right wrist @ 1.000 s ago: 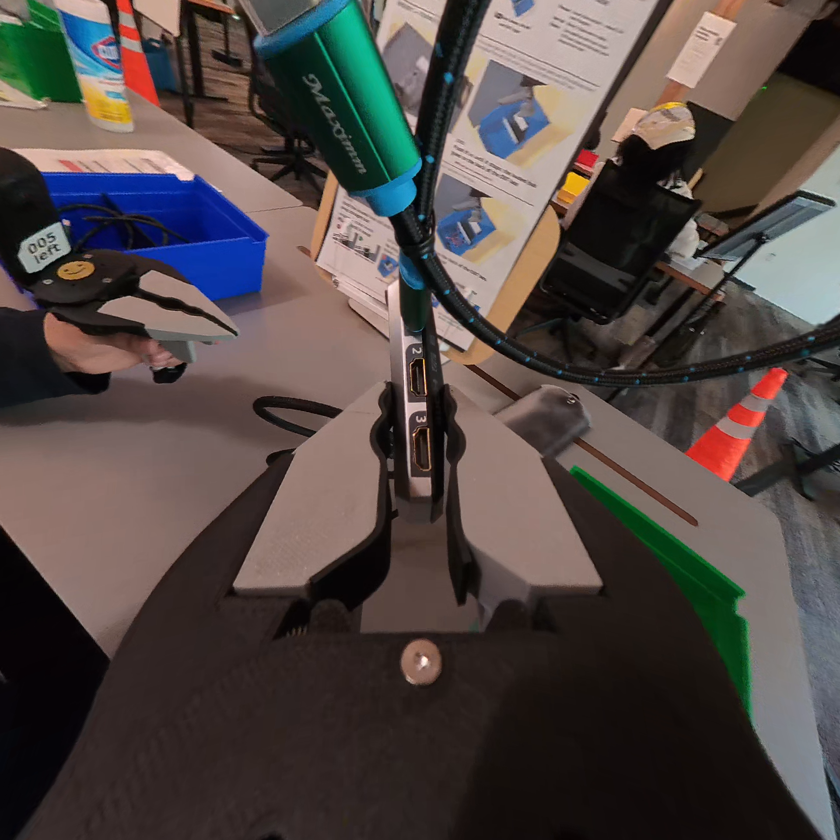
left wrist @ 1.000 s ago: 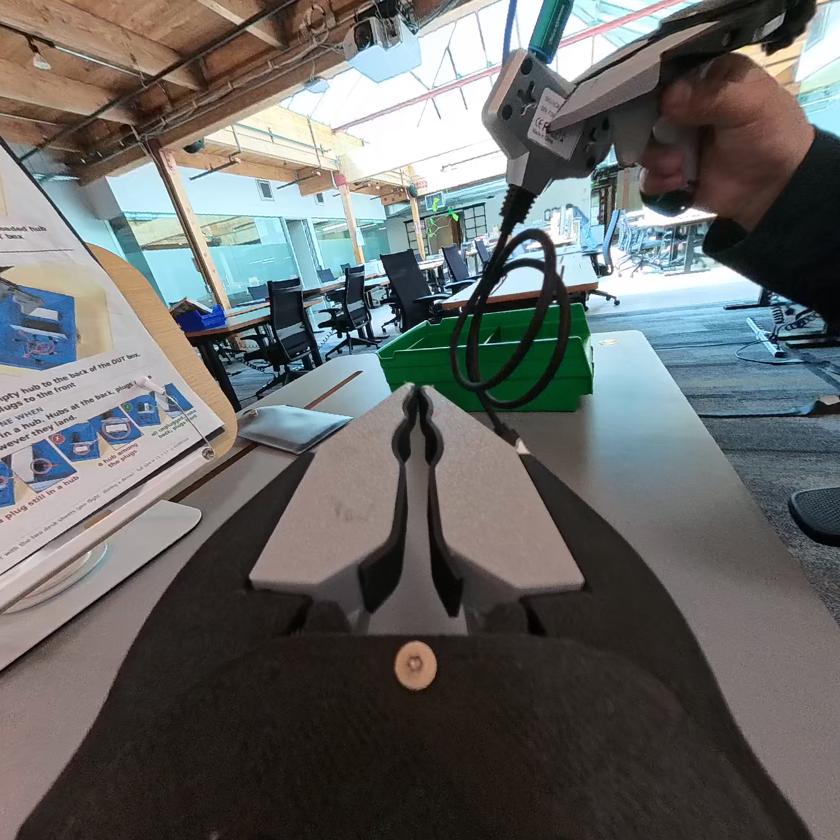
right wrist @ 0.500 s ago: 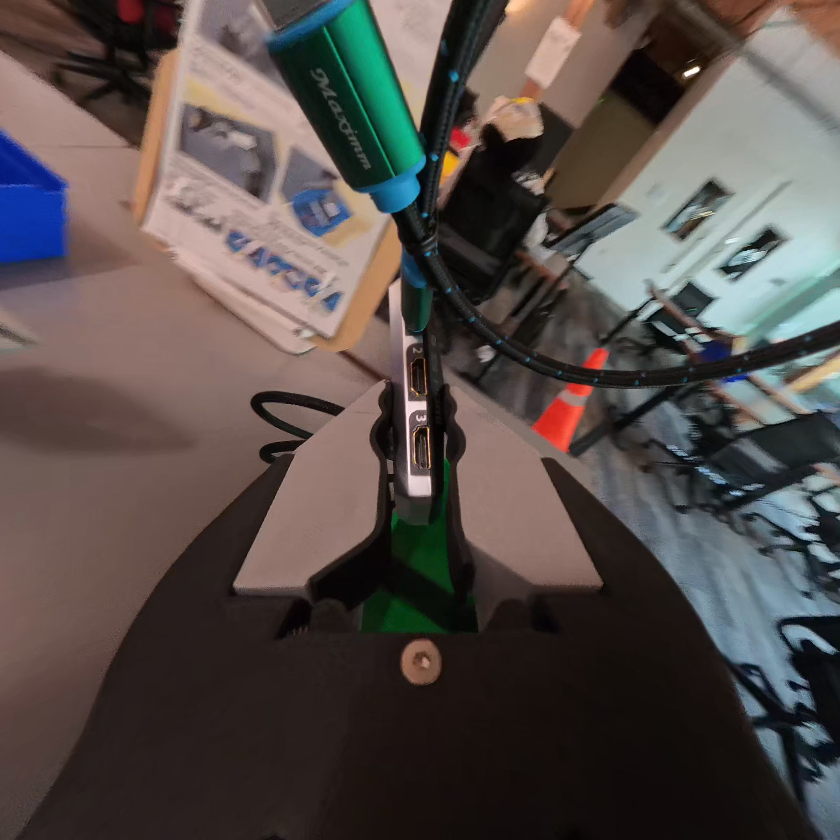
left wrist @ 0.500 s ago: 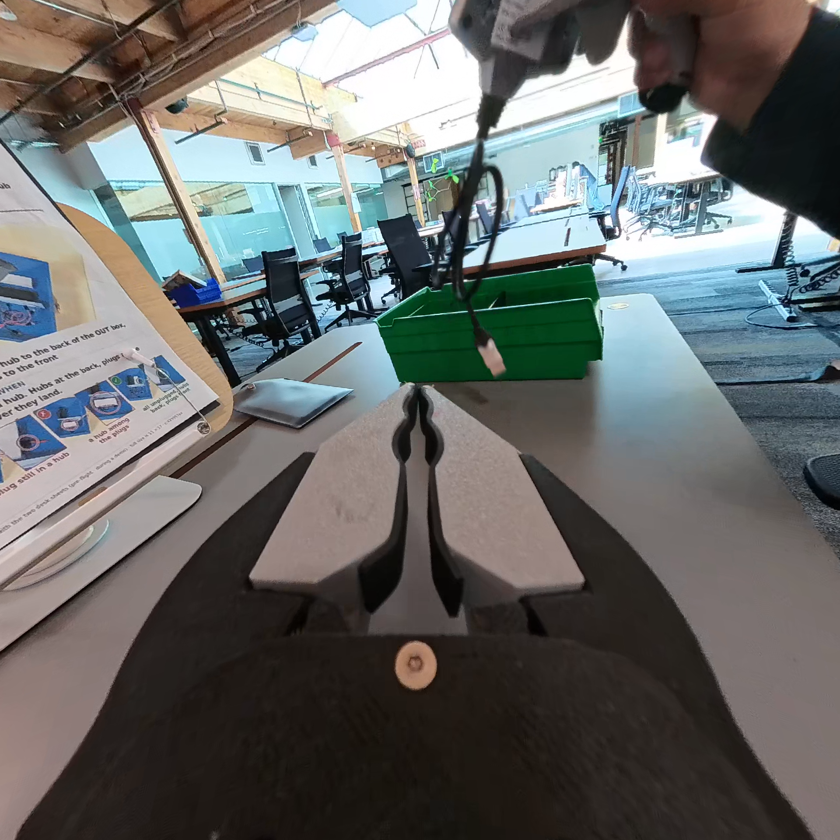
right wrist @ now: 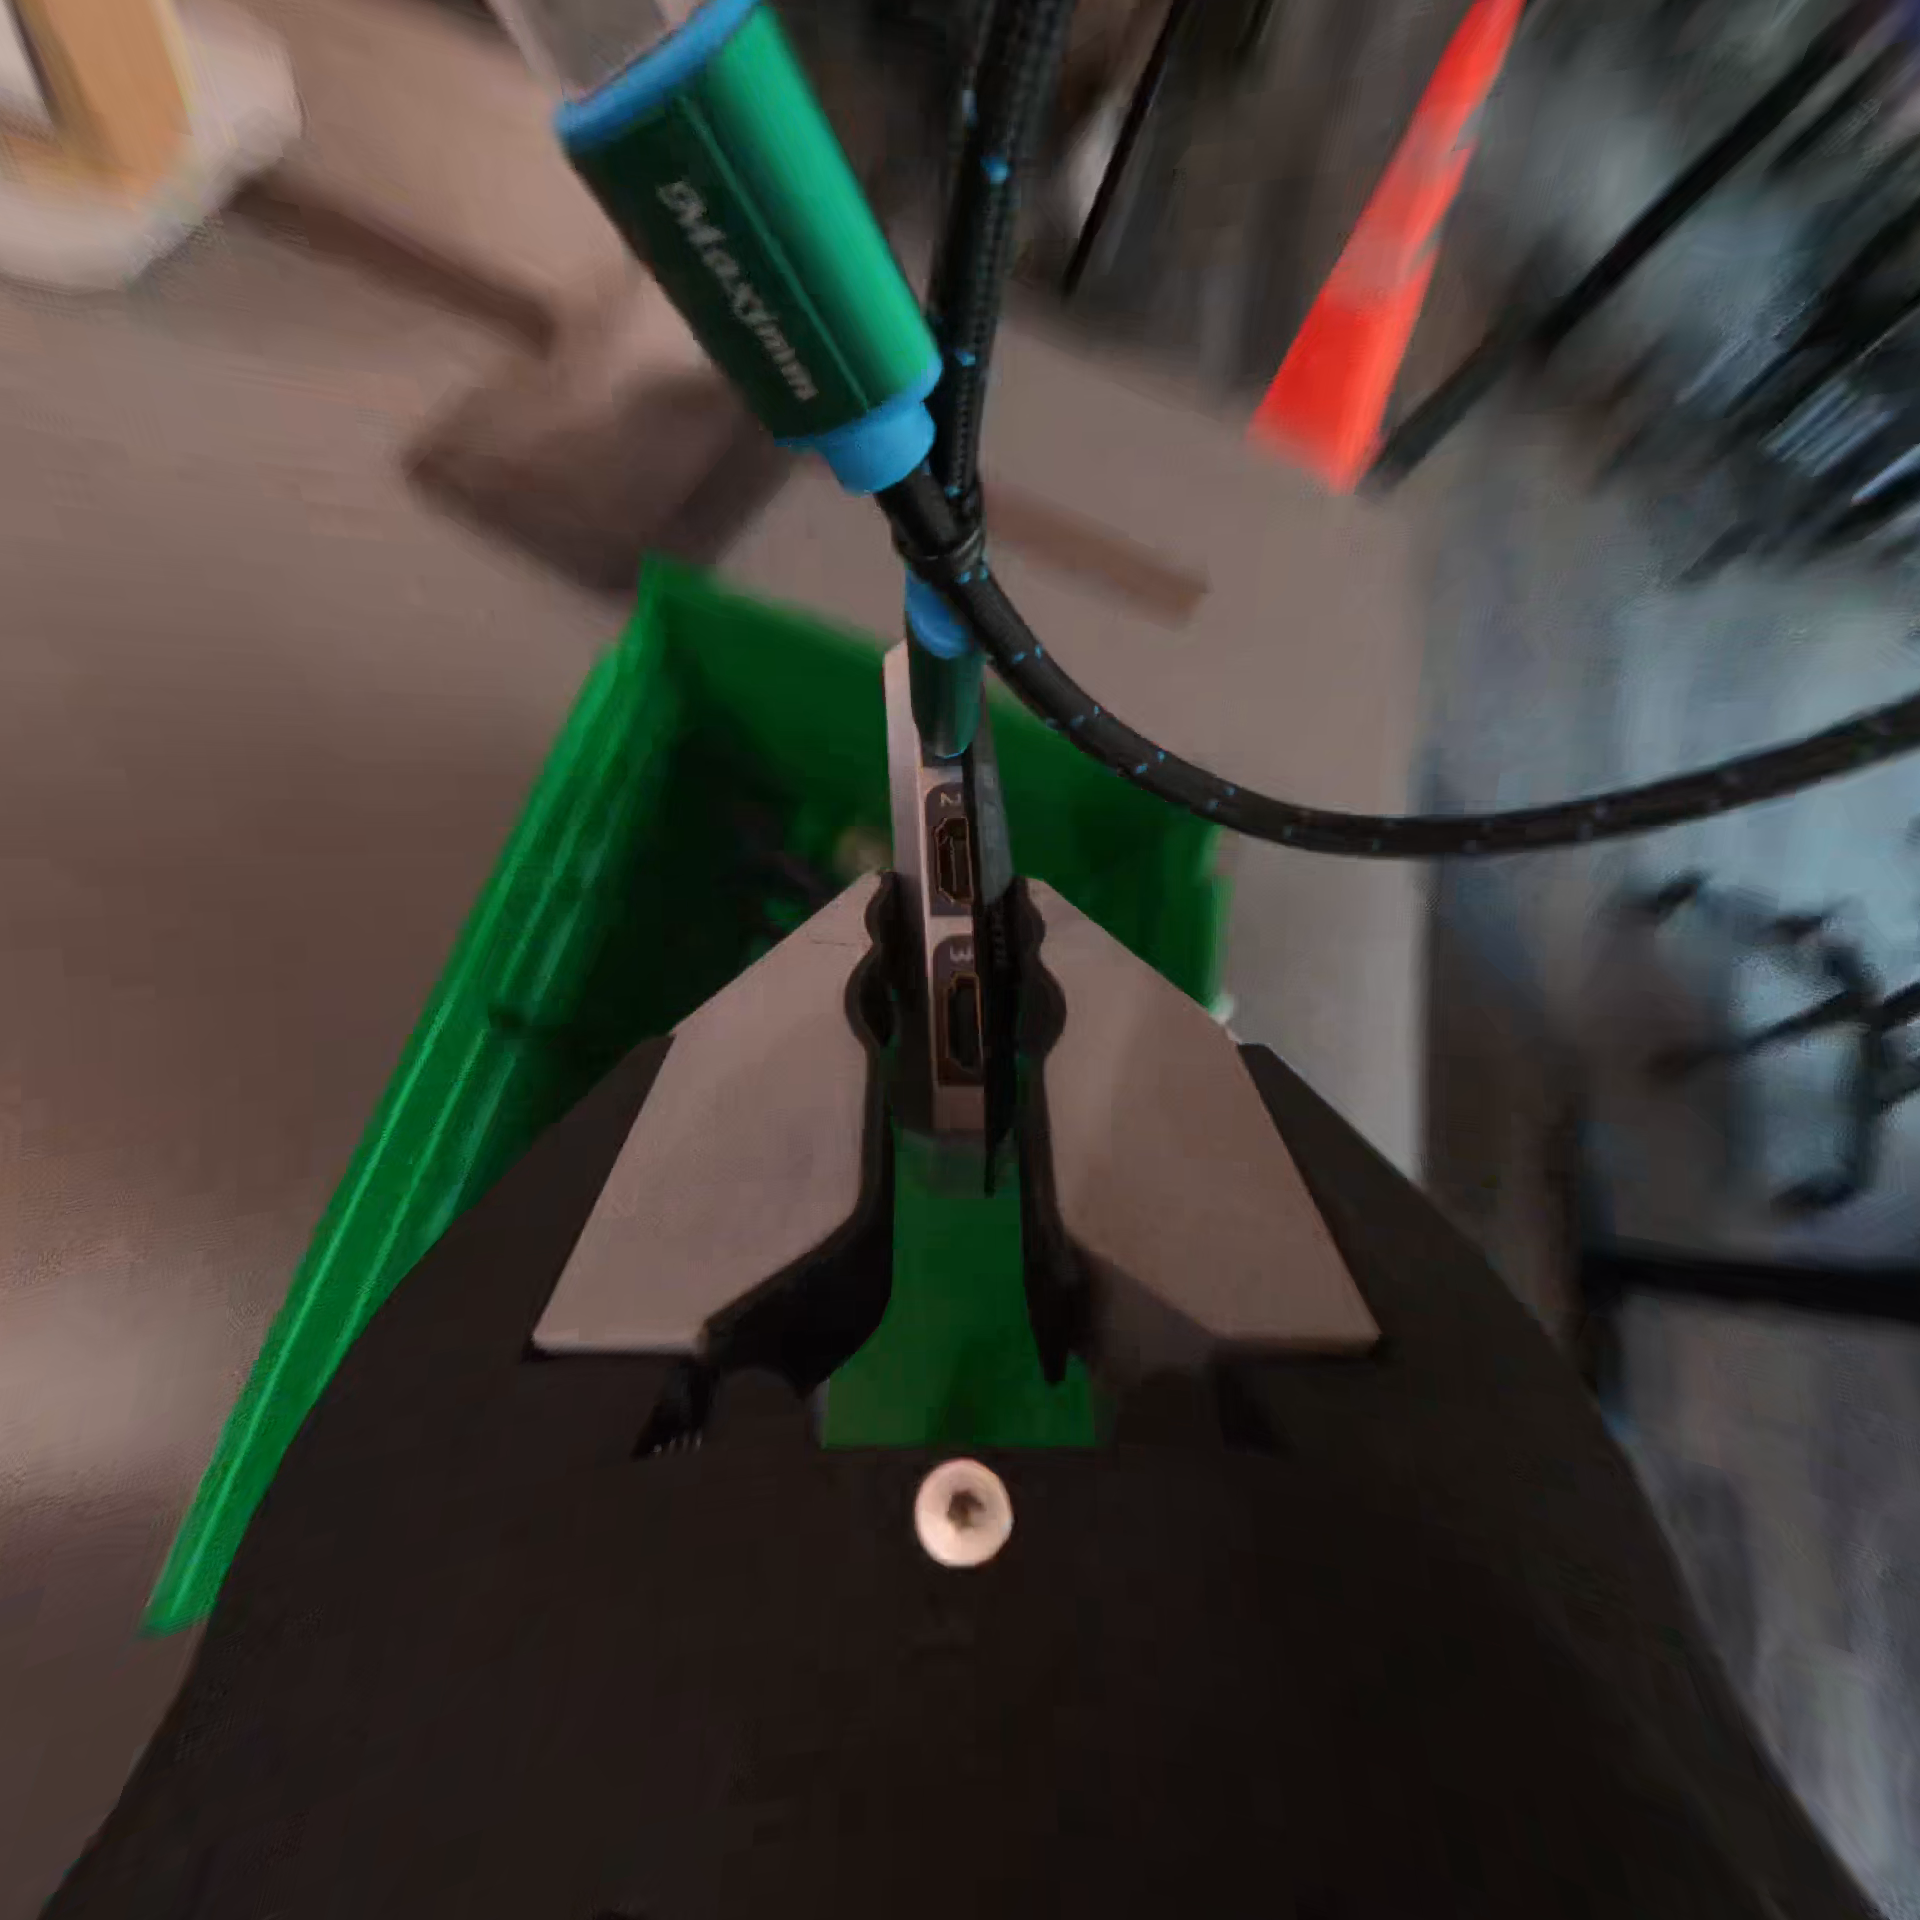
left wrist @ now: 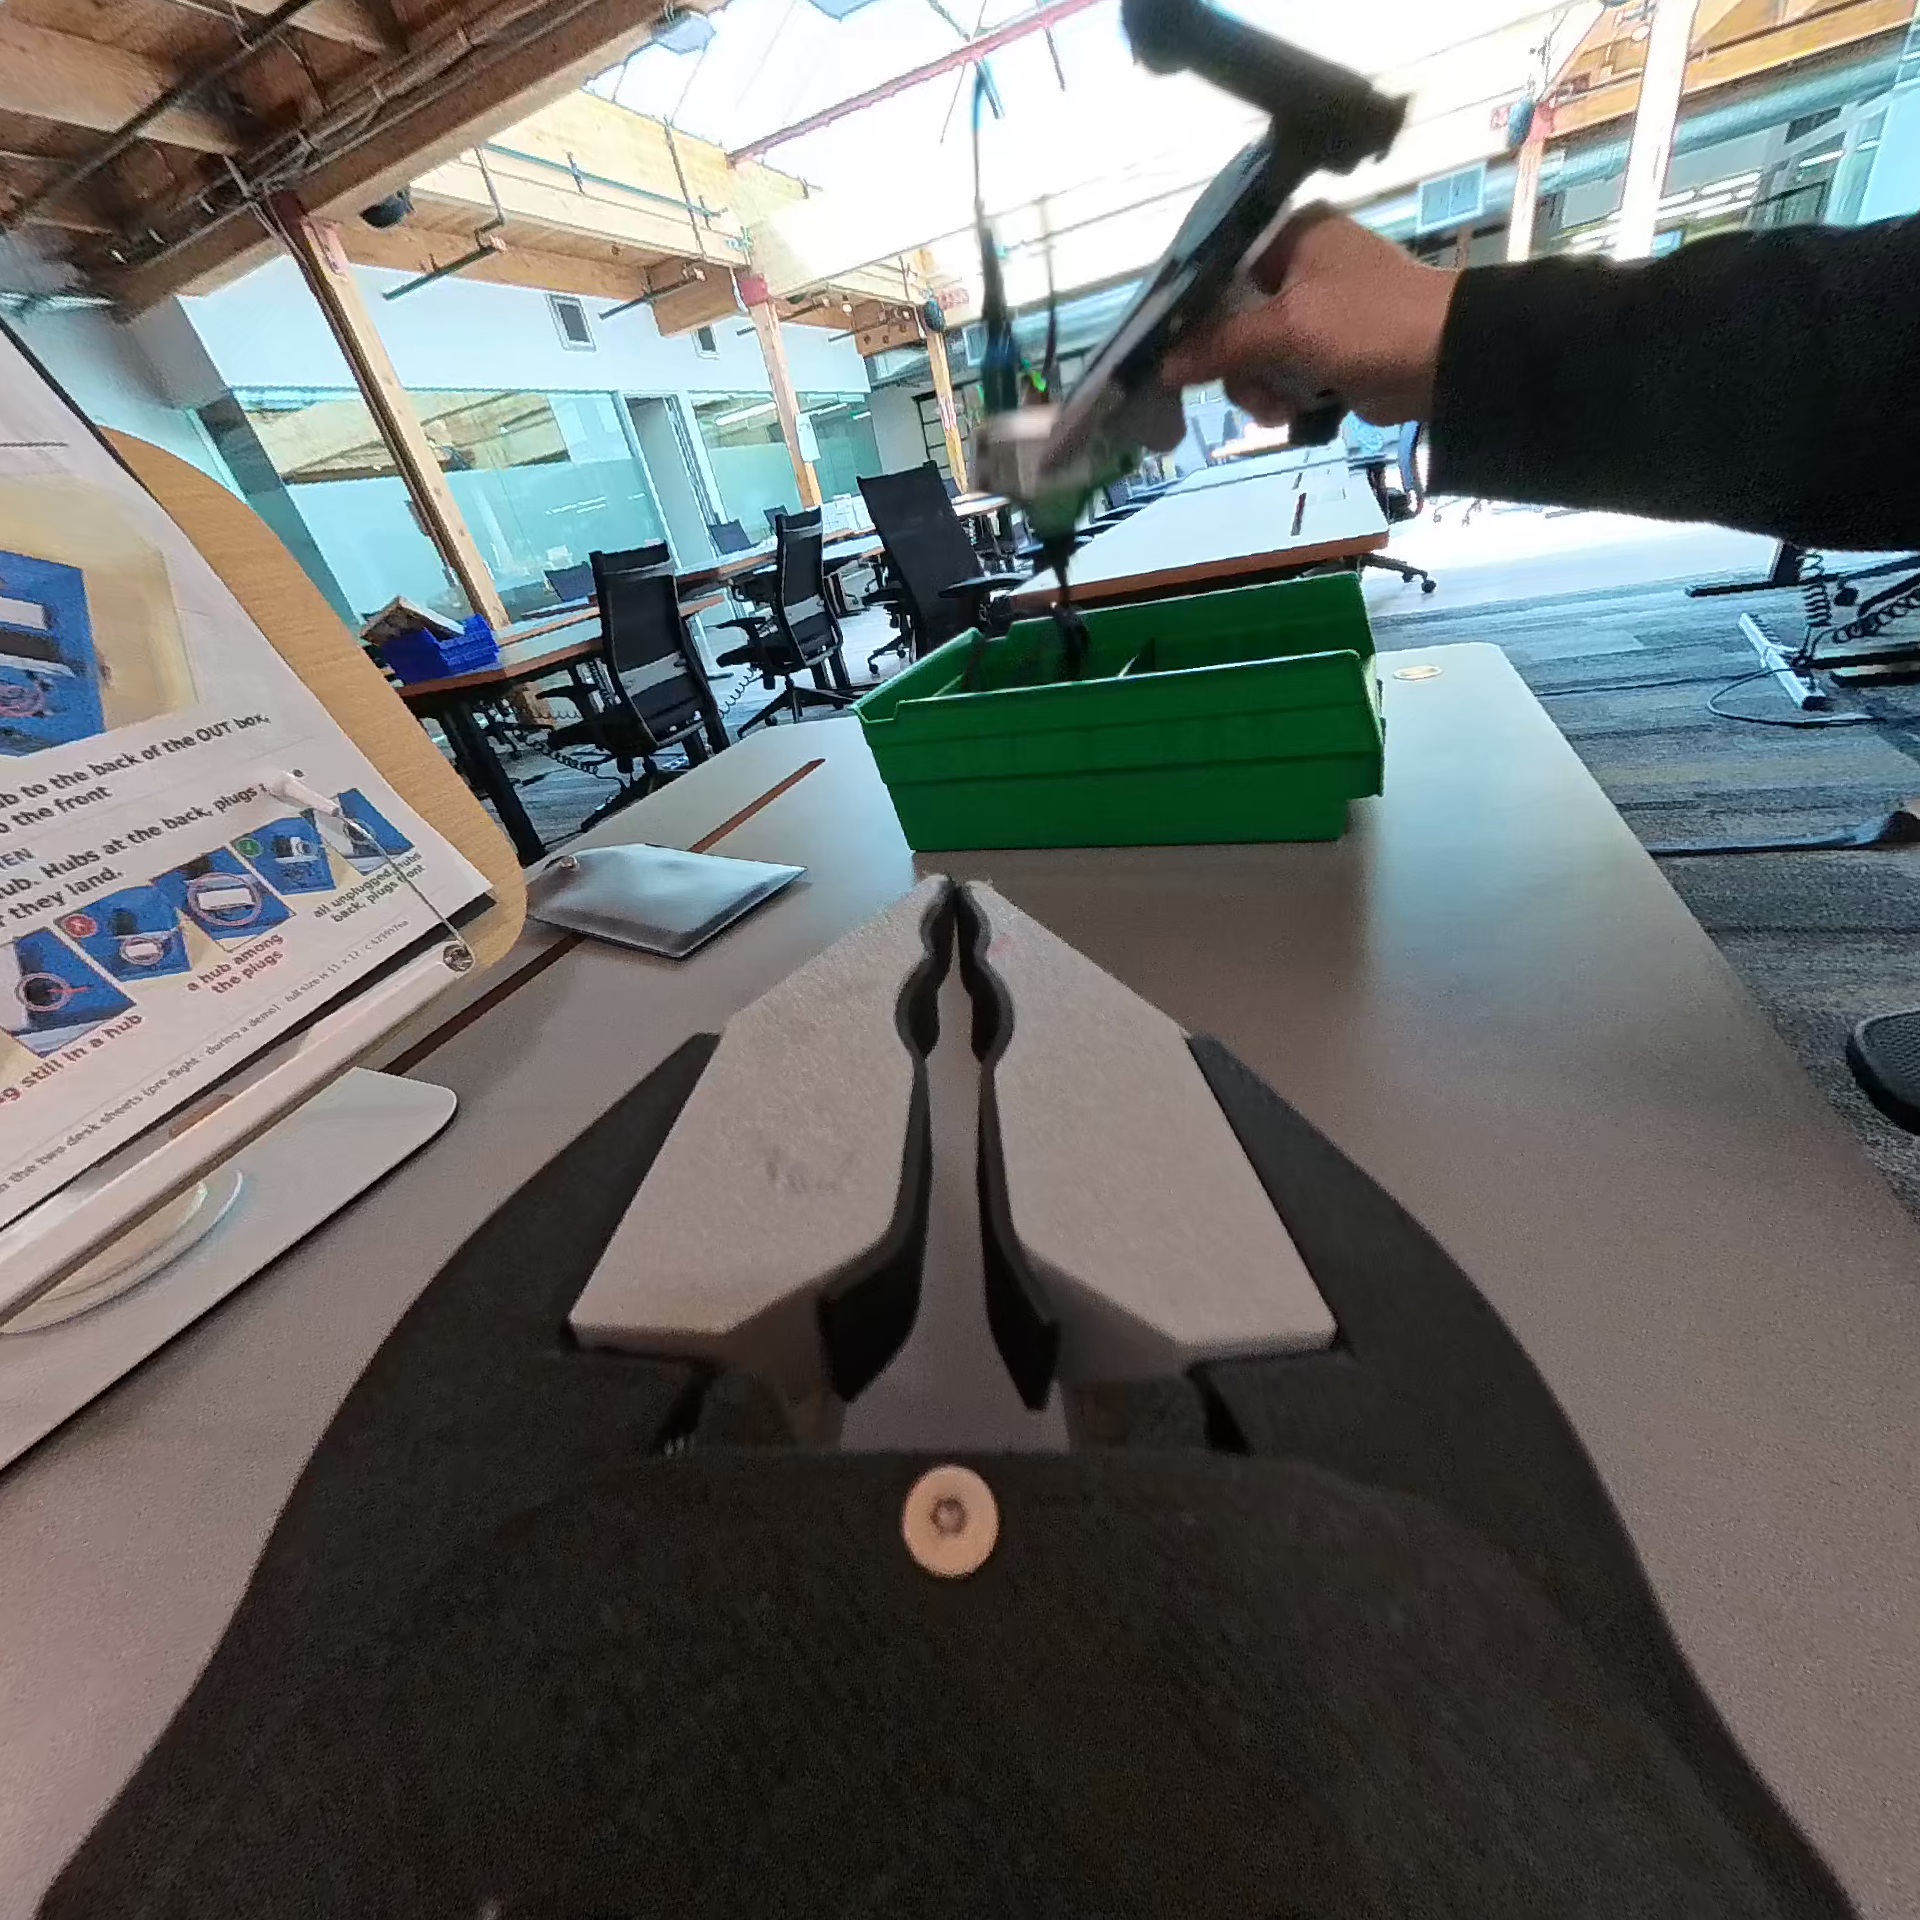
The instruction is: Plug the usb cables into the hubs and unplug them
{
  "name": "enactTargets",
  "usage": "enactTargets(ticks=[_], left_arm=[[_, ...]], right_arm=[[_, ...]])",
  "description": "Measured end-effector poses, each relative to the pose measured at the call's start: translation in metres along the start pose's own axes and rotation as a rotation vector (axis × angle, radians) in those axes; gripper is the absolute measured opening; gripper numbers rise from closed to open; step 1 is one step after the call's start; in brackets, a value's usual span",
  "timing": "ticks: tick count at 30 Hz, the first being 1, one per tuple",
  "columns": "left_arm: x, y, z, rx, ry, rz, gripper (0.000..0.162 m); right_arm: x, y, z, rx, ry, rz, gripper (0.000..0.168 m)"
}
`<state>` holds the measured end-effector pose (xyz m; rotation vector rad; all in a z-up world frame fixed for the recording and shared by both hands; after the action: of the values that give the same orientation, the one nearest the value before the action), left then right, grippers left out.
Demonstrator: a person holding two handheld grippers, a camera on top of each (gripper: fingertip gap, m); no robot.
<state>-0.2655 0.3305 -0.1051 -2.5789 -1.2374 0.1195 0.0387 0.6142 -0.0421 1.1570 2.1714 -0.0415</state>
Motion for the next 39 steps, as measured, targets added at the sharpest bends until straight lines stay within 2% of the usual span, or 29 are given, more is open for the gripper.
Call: enactTargets(ticks=[2, 3, 10, 15, 18, 20, 23, 26, 28, 32, 33, 35, 36, 37, 39], left_arm=[[0.002, 0.002, 0.004, 0.001, -0.014, 0.01, 0.0], [0.002, 0.003, 0.005, 0.005, -0.021, 0.013, 0.0], [0.005, 0.006, 0.015, 0.027, -0.061, 0.029, 0.0], [0.004, 0.001, 0.021, -0.017, -0.07, 0.033, 0.0], [0.004, -0.003, 0.029, -0.027, -0.093, 0.033, 0.0], [0.004, -0.003, 0.031, -0.032, -0.102, 0.039, 0.0], [0.004, -0.002, 0.032, -0.031, -0.105, 0.041, 0.0], [0.004, -0.002, 0.031, -0.015, -0.108, 0.037, 0.0], [0.004, -0.002, 0.031, -0.016, -0.105, 0.033, 0.0], [0.006, 0.0, 0.037, -0.019, -0.121, 0.042, 0.0], [0.007, 0.0, 0.039, -0.017, -0.127, 0.044, 0.0], [0.008, 0.002, 0.042, -0.02, -0.137, 0.053, 0.0], [0.009, 0.003, 0.044, -0.021, -0.141, 0.057, 0.0], [0.009, 0.003, 0.045, -0.019, -0.144, 0.06, 0.0], [0.009, 0.004, 0.047, -0.009, -0.152, 0.06, 0.0]], right_arm=[[0.031, -0.003, 0.04, 0.044, -0.268, -0.092, 0.019], [0.039, -0.003, 0.046, 0.038, -0.345, -0.111, 0.018], [0.079, -0.009, 0.047, 0.024, -0.831, -0.235, 0.019], [0.103, -0.024, 0.061, -0.022, -1.025, -0.36, 0.02], [0.104, -0.025, 0.062, 0.011, -1.0, -0.459, 0.02], [0.107, -0.026, 0.061, 0.13, -0.935, -0.538, 0.022], [0.113, -0.023, 0.058, 0.346, -0.798, -0.63, 0.022], [0.129, -0.006, 0.056, 0.508, -0.612, -0.606, 0.022], [0.13, 0.007, 0.049, 0.502, -0.452, -0.571, 0.019], [0.114, 0.043, 0.035, 0.359, -0.25, -0.366, 0.023], [0.109, 0.046, 0.034, 0.325, -0.239, -0.344, 0.029], [0.101, 0.047, 0.042, 0.288, -0.295, -0.321, 0.032], [0.099, 0.045, 0.046, 0.283, -0.322, -0.32, 0.029], [0.096, 0.043, 0.047, 0.275, -0.328, -0.327, 0.018], [0.084, 0.025, 0.041, 0.266, -0.315, -0.435, 0.016]])
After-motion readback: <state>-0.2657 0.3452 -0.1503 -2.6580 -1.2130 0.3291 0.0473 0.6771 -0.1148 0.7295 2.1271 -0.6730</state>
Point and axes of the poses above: each gripper's, where its closed fingertips meet, x out along the fingers, z out of its underside, y = z × x across the jaws, the point moved 1 cm from there along -x, back along the fingers, and after that the axes turned 5 degrees about x, right-handed, at the moved point
